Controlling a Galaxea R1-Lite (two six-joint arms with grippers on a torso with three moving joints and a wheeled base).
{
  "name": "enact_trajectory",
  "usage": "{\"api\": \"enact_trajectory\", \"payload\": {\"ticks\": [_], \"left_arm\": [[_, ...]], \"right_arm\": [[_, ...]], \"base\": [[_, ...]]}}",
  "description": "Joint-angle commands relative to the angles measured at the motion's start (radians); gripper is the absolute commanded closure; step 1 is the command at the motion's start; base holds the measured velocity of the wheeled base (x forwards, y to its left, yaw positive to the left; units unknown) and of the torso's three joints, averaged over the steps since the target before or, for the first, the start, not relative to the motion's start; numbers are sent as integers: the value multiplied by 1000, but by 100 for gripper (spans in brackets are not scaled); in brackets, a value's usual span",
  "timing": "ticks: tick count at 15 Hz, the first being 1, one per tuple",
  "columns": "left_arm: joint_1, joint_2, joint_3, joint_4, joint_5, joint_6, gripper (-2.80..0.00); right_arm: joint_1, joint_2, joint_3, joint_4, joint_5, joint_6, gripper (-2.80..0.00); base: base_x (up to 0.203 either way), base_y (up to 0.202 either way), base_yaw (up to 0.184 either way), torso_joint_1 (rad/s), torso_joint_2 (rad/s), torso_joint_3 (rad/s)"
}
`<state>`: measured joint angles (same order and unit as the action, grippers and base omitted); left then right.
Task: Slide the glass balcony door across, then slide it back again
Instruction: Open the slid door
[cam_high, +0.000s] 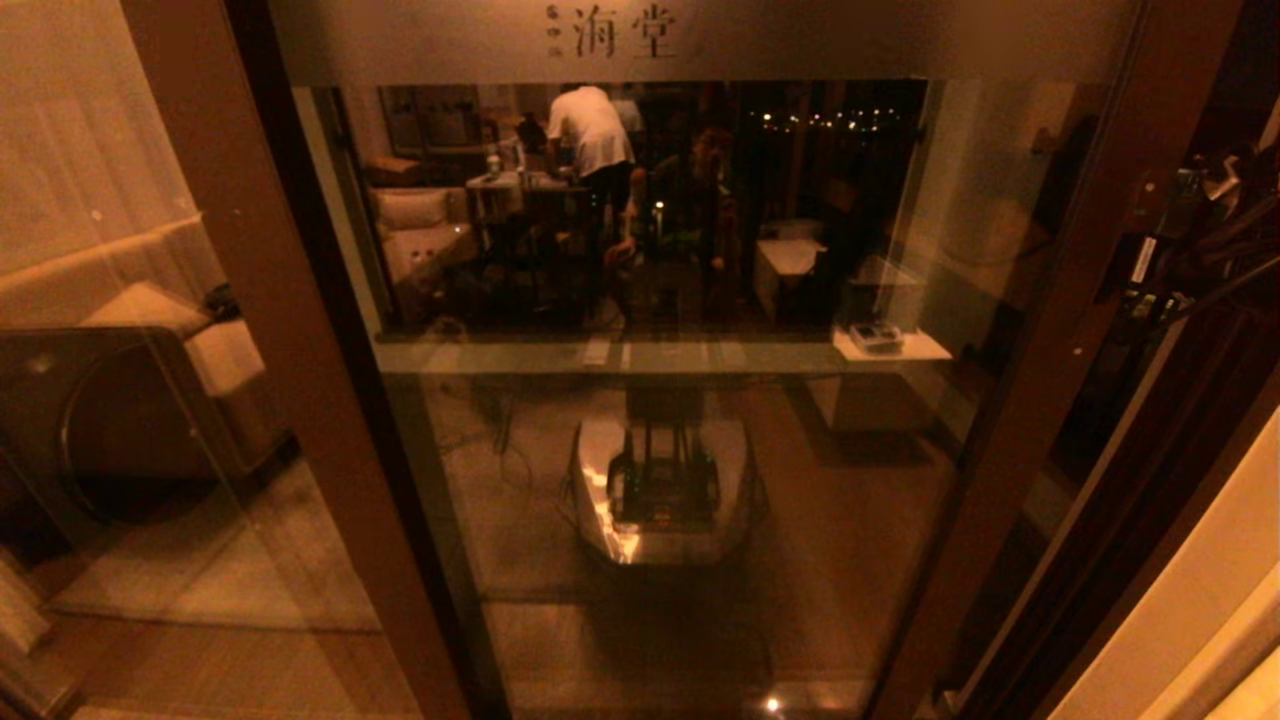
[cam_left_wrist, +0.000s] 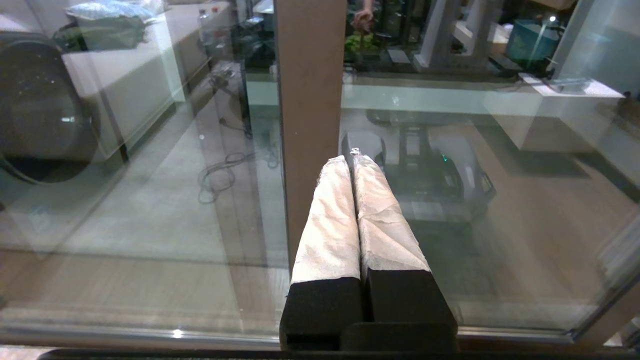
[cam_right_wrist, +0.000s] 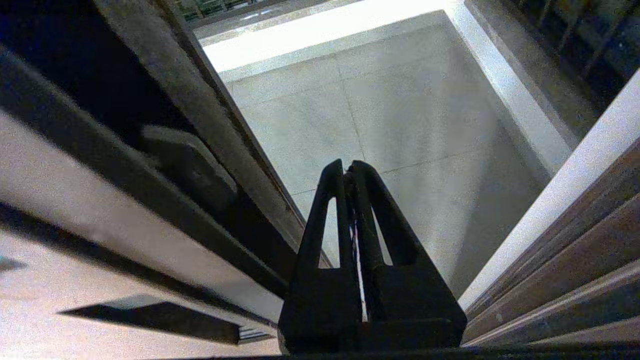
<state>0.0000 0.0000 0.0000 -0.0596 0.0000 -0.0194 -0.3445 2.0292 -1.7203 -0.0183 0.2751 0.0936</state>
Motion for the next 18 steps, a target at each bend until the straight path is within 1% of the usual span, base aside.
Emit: {"api": "enact_trajectory", "payload": {"ticks": [1,12,14,17,18], "left_arm": [[0,0,21,0,0,-1,0],[0,0,21,-2,0,-1,0],[0,0,21,0,0,-1,0],[0,0,21,0,0,-1,0],[0,0,21,0,0,-1,0]], "right_arm": [[13,-19,17,0,6,4,0],[53,-18,37,0,4,11,0],[68,-24,48,0,3,40,0],[56,-16,61,-32,0,121,0],[55,-11,65,-58,0,124,0]], "base": [[0,0,0,0,0,0],[0,0,0,0,0,0],[0,0,0,0,0,0],[0,0,0,0,0,0],[0,0,0,0,0,0]]}}
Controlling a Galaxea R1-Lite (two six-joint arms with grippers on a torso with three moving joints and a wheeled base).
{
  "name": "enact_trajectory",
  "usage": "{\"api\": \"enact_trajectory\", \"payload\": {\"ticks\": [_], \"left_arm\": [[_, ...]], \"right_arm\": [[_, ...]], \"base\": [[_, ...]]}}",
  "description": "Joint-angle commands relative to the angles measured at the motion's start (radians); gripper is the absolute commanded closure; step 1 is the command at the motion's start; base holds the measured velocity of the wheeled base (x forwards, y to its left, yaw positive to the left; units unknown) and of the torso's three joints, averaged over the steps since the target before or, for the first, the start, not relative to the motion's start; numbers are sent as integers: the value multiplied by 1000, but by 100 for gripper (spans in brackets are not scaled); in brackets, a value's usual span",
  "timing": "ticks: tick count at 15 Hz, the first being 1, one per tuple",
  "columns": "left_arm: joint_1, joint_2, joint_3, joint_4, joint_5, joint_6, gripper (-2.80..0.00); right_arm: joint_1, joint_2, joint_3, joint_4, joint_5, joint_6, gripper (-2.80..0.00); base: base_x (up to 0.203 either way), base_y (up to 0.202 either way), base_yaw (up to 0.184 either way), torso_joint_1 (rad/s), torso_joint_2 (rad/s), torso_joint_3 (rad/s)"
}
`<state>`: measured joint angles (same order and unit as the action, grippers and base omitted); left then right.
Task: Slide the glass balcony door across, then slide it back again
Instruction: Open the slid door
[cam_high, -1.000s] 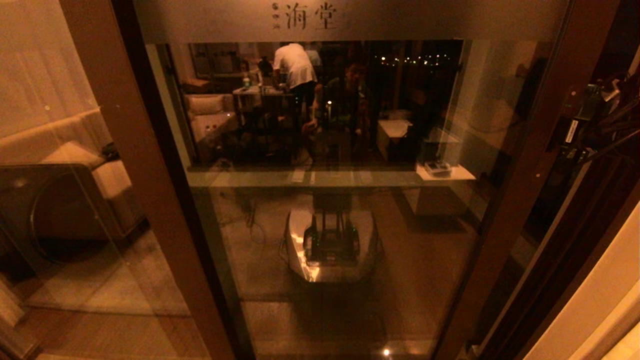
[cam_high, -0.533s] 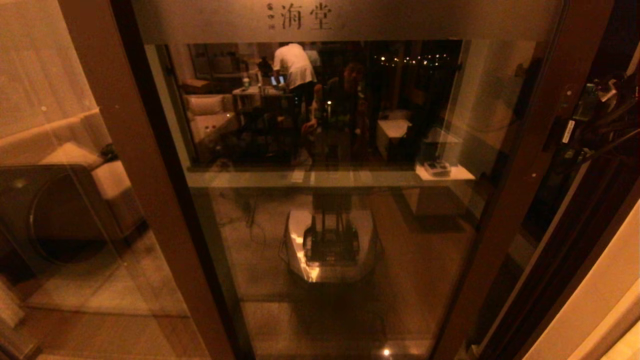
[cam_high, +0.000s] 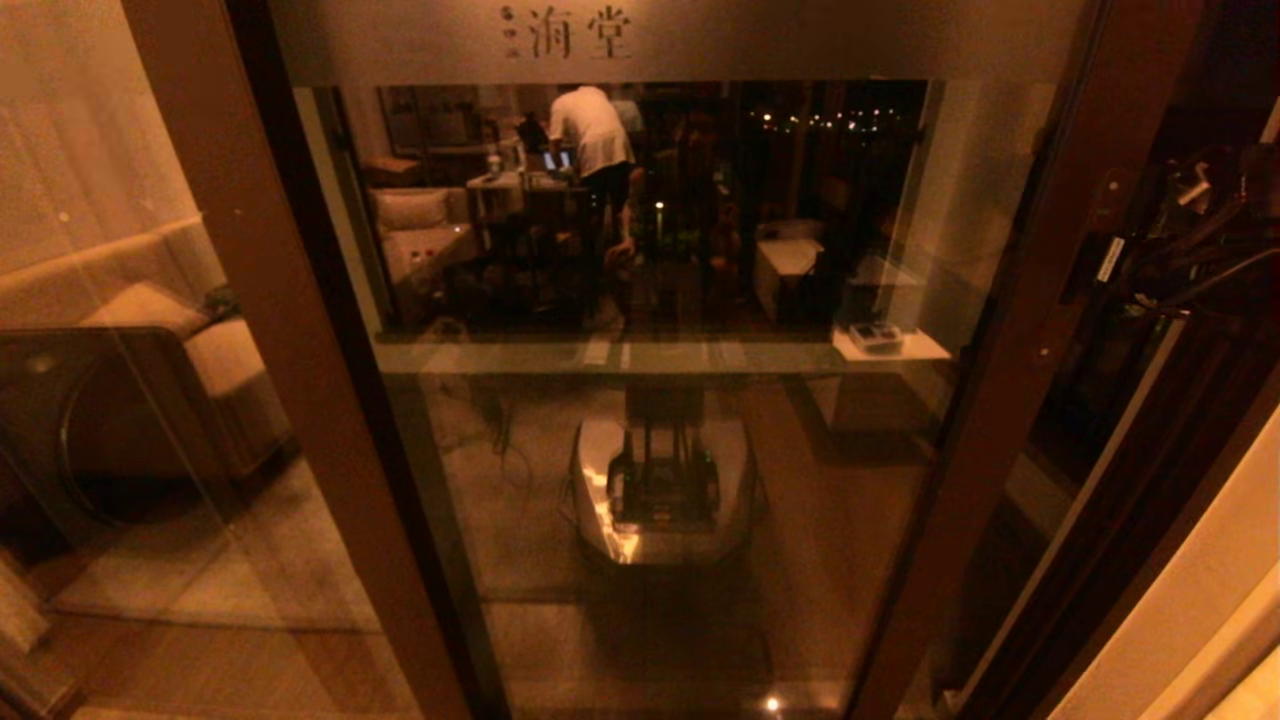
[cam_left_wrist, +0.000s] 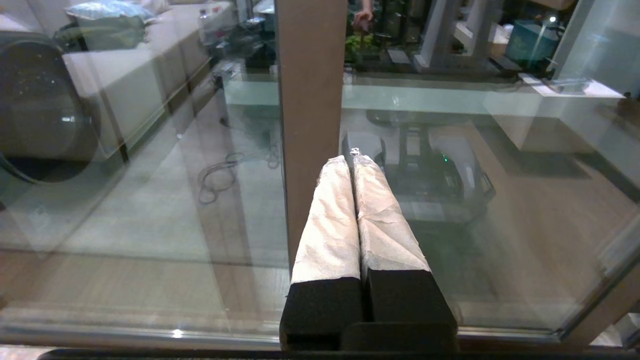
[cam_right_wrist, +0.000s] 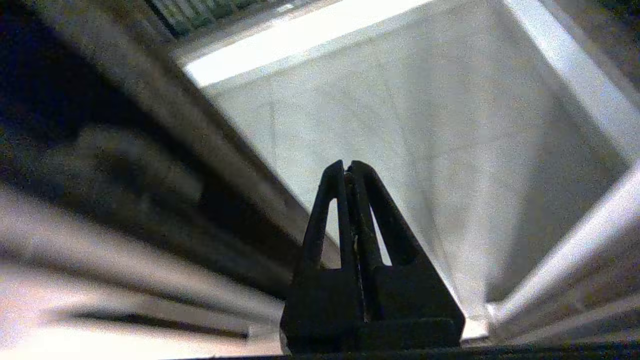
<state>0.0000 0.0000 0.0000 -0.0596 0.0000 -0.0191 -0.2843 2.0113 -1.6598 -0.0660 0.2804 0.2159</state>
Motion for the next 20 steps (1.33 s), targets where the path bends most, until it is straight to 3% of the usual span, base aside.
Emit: {"api": "enact_trajectory", "payload": {"ticks": [1,10,20], "left_arm": [[0,0,21,0,0,-1,0],[0,0,21,-1,0,-1,0],[0,0,21,-2,0,-1,0]], "right_arm": [[-6,12,7,-34,-6,2,0],[10,48,0,-71,46,5,0],[45,127,-77,-65,42,8,0]], "base": [[0,0,0,0,0,0],[0,0,0,0,0,0],[0,0,0,0,0,0]]}}
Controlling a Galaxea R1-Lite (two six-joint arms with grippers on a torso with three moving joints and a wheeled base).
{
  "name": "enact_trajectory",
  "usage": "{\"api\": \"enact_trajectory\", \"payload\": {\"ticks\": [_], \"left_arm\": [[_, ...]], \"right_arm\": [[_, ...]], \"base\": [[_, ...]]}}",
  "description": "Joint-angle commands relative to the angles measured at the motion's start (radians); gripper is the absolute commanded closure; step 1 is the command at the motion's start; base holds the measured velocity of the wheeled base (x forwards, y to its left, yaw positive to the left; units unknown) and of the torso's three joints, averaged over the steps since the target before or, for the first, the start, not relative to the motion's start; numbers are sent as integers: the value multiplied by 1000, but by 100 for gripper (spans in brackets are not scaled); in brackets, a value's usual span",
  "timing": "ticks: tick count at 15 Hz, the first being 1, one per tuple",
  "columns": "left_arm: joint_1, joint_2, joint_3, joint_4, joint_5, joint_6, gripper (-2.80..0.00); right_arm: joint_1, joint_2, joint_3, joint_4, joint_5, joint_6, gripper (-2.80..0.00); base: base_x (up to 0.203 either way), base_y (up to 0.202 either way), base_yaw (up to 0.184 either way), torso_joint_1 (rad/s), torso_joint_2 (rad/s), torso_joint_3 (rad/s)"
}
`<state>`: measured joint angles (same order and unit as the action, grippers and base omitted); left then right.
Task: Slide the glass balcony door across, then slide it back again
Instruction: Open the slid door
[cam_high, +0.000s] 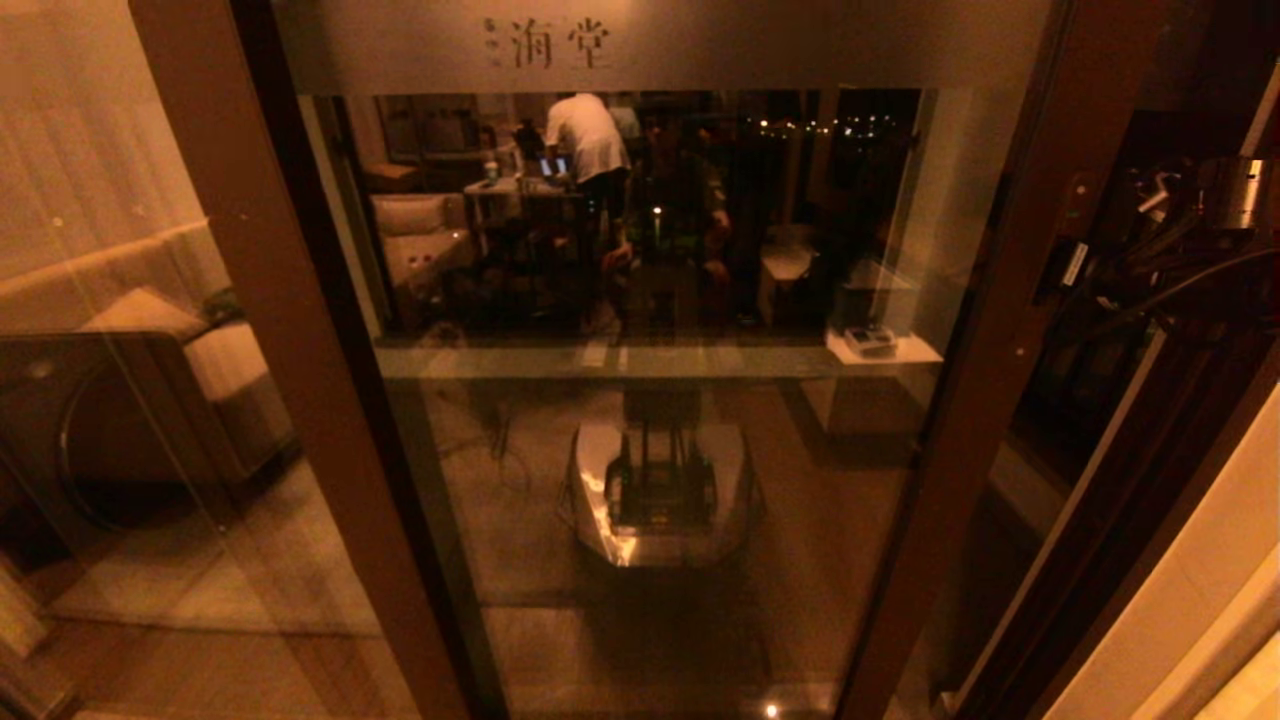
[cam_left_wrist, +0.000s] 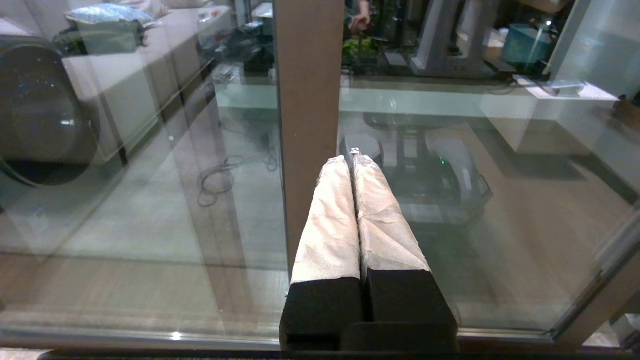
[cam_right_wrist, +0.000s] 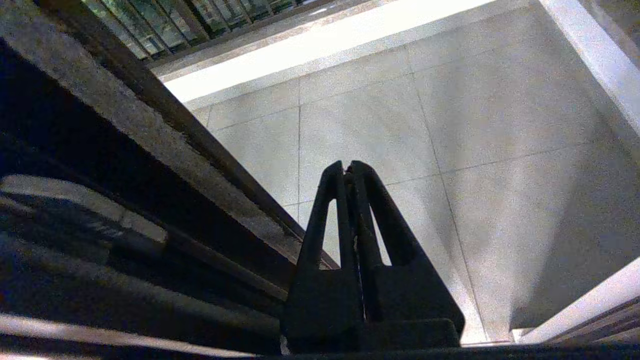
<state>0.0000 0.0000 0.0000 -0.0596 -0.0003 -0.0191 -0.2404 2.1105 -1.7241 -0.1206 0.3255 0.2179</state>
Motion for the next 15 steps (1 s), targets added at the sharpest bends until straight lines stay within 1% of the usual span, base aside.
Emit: {"api": "enact_trajectory", "payload": {"ticks": [1,4,6,8,13,15], "left_arm": [[1,0,21,-1,0,-1,0],[0,0,21,0,0,-1,0],[0,0,21,-2,0,-1,0],[0,0,21,-2,0,-1,0],[0,0,21,-2,0,-1,0],[0,0,21,0,0,-1,0]], "right_arm": [[6,28,-10,-10,-3,6,0],[35,20,-2,-3,-5,23,0],[55,-14,8,13,-5,51,0],[76,-51,31,30,-3,61,0],[87,-82,41,33,-3,61,0],[87,-101,67,33,-2,61,0]], "base": [[0,0,0,0,0,0],[0,0,0,0,0,0],[0,0,0,0,0,0],[0,0,0,0,0,0],[0,0,0,0,0,0],[0,0,0,0,0,0]]}}
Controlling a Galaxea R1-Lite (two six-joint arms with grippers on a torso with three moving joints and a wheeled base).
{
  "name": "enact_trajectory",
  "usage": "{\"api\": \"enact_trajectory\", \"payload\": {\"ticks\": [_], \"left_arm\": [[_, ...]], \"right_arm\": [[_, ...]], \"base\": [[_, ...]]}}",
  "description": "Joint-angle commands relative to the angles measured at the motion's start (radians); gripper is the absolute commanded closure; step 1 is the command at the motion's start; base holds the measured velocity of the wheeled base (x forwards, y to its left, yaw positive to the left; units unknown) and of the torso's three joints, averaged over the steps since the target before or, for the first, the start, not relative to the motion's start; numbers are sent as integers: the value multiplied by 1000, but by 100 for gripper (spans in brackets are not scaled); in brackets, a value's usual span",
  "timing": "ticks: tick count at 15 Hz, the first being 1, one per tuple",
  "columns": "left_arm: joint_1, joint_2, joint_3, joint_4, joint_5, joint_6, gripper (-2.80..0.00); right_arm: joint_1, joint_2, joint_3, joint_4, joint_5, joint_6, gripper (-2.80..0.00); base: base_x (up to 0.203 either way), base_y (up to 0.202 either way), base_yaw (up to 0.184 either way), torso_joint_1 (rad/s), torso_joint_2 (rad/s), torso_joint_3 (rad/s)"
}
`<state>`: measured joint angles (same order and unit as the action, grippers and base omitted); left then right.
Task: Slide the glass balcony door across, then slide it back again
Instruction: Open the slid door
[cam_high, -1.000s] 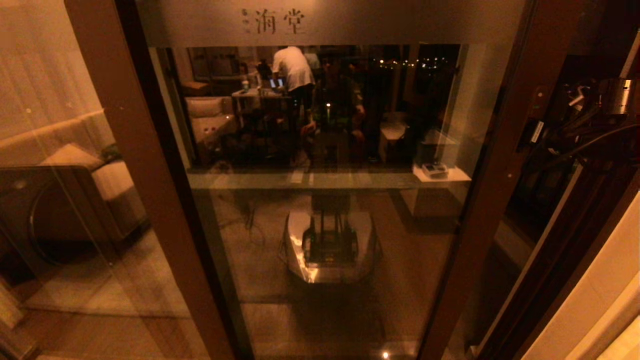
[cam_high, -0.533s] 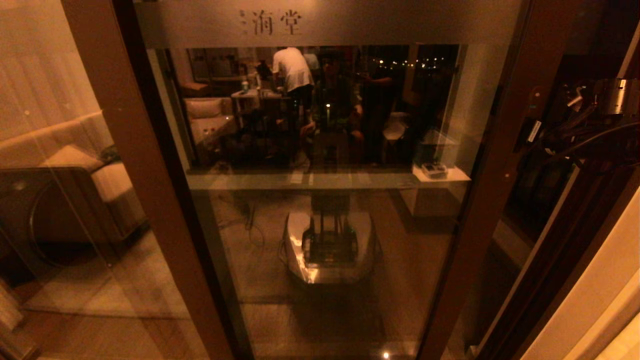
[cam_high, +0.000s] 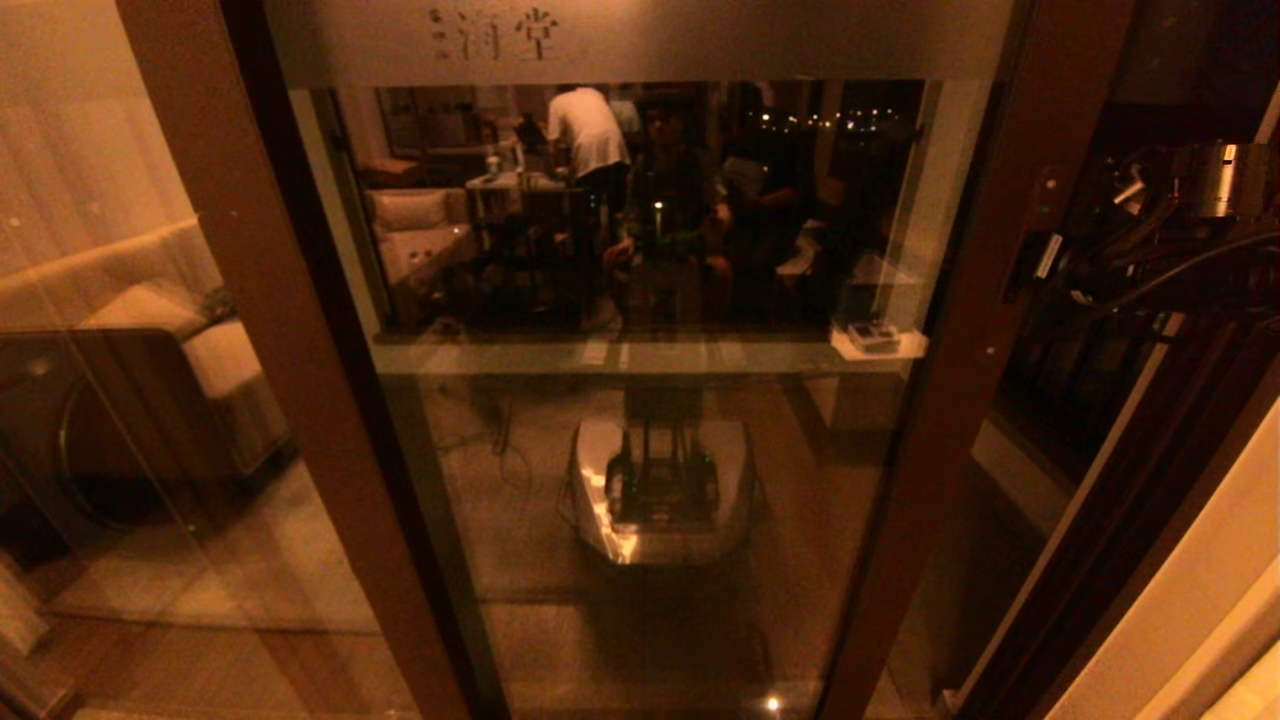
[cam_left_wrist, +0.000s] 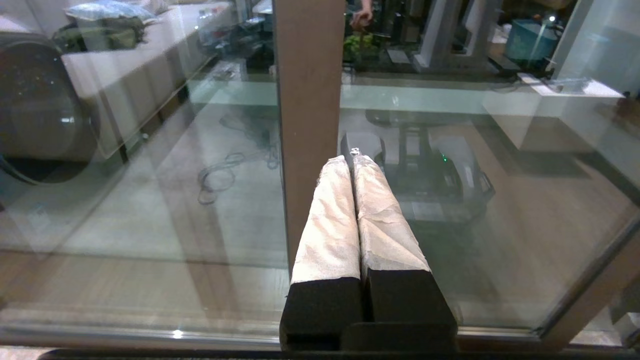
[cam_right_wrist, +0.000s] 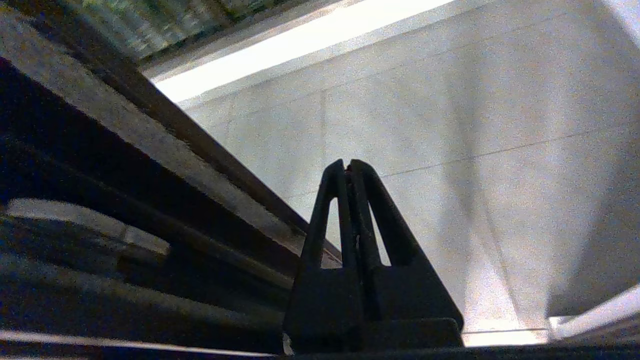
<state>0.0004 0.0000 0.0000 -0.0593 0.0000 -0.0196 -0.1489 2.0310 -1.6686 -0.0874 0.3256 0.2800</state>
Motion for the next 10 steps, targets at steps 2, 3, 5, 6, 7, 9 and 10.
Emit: {"api": "enact_trajectory", "payload": {"ticks": [2,3,5,6,7,9,10], "left_arm": [[0,0,21,-1,0,0,0],[0,0,21,-1,0,0,0],[1,0,21,-1,0,0,0],[0,0,21,-2,0,0,0],[0,0,21,-1,0,0,0],[1,0,21,-1,0,0,0],[0,0,21,-1,0,0,0]], "right_arm": [[-1,-40,36,-1,-2,-1,0],[6,-51,45,-1,-2,-1,0],[27,-74,58,-2,-2,-2,0],[38,-79,59,-2,-3,-2,0],[48,-81,61,-2,-3,-2,0],[60,-86,70,-2,-4,-2,0],[74,-90,77,-2,-5,-2,0]], "base": [[0,0,0,0,0,0],[0,0,0,0,0,0],[0,0,0,0,0,0],[0,0,0,0,0,0],[0,0,0,0,0,0],[0,0,0,0,0,0],[0,0,0,0,0,0]]}}
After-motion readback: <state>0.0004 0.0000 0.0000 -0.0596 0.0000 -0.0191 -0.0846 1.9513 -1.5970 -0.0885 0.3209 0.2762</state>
